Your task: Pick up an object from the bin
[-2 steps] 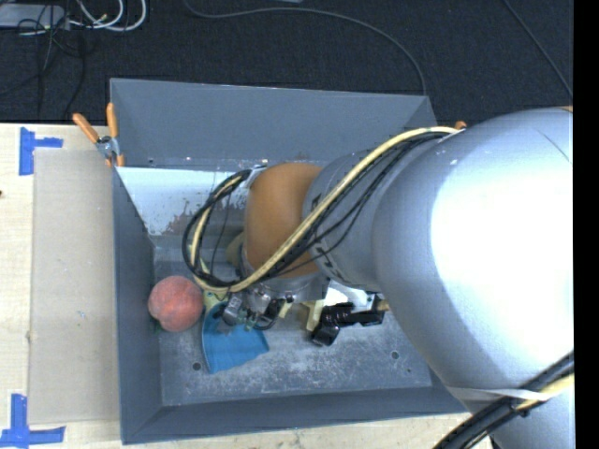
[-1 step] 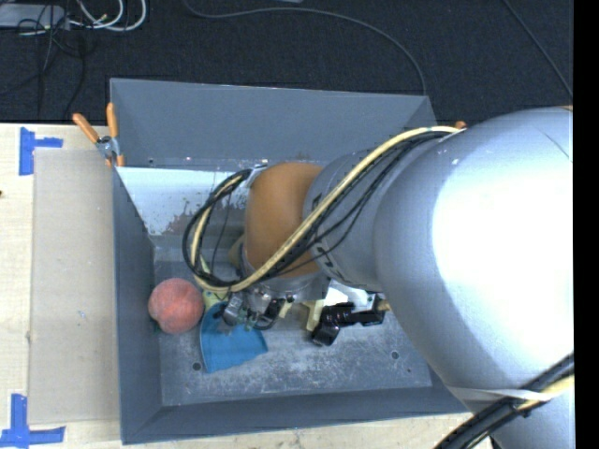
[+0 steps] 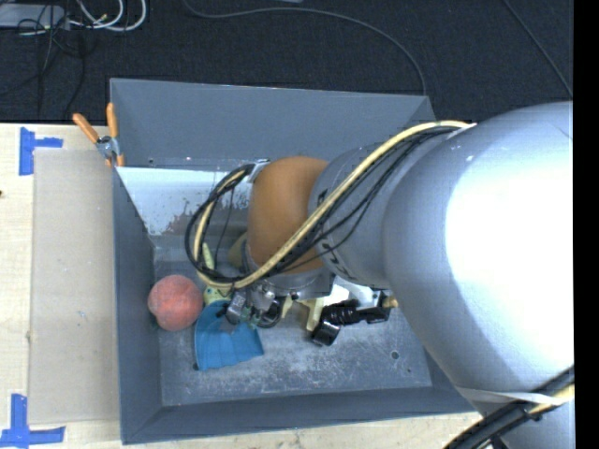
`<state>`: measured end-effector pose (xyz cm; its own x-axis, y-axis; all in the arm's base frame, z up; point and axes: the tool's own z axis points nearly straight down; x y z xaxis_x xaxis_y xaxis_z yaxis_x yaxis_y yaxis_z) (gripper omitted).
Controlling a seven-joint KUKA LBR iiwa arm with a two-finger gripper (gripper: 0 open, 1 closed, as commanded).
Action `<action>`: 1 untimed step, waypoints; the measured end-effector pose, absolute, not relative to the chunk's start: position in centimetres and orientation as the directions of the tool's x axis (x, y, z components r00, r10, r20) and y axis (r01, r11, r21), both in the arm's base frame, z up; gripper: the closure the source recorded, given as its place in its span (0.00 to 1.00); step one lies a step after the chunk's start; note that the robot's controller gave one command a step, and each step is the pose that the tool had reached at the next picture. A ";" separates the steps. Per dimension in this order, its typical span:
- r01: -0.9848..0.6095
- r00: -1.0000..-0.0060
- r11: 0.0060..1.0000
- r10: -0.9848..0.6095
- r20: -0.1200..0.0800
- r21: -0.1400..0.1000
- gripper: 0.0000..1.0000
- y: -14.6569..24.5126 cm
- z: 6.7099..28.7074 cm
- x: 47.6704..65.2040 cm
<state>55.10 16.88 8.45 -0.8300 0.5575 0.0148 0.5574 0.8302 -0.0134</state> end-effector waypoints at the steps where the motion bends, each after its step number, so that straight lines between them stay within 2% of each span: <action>1: 0.557 -0.830 0.830 0.557 0.012 -0.010 1.00 16.9 10.3 55.2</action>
Offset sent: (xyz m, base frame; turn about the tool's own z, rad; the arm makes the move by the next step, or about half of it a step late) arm 0.0001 0.0000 0.0173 0.0000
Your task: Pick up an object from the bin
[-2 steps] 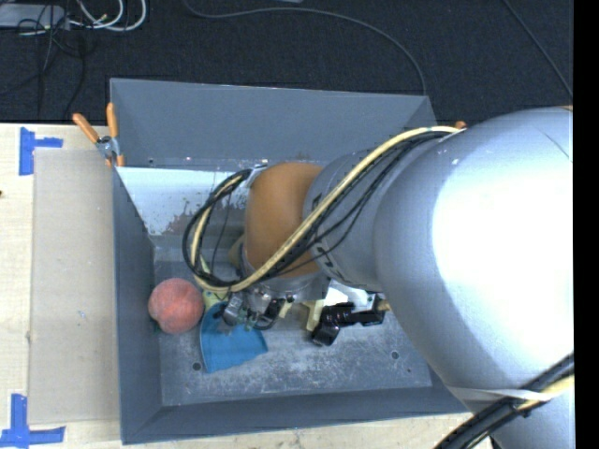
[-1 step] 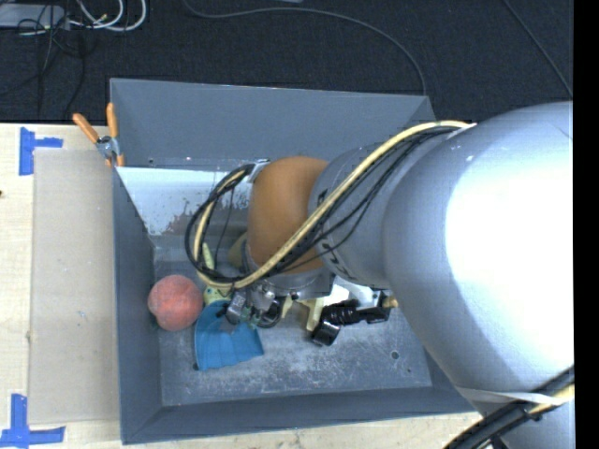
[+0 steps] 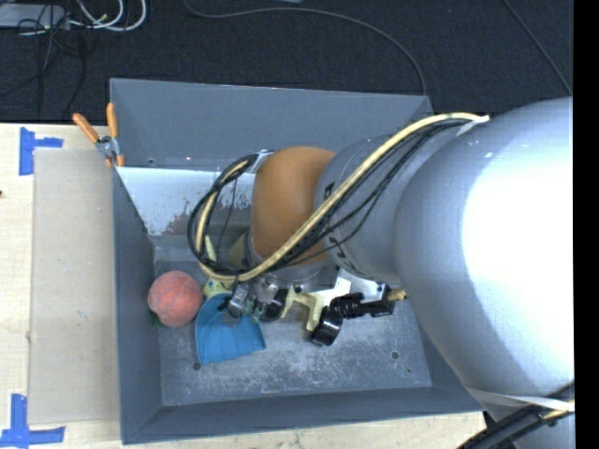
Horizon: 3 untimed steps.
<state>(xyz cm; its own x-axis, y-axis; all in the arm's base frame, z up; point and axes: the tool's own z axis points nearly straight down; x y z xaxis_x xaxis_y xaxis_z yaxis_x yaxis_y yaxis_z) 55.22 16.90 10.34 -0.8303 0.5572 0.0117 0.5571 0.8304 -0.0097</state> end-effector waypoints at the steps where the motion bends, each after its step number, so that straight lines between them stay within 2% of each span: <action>1: 0.557 -0.831 0.831 0.557 0.008 -0.006 1.00 16.9 11.5 55.4; 2: 0.556 -0.831 0.831 0.556 0.011 -0.009 1.00 16.9 12.5 55.3; 3: 0.555 -0.832 0.832 0.555 0.011 -0.008 1.00 16.9 14.5 55.3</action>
Offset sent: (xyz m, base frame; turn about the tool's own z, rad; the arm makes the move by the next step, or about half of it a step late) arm -0.0001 0.0001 0.0660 0.0000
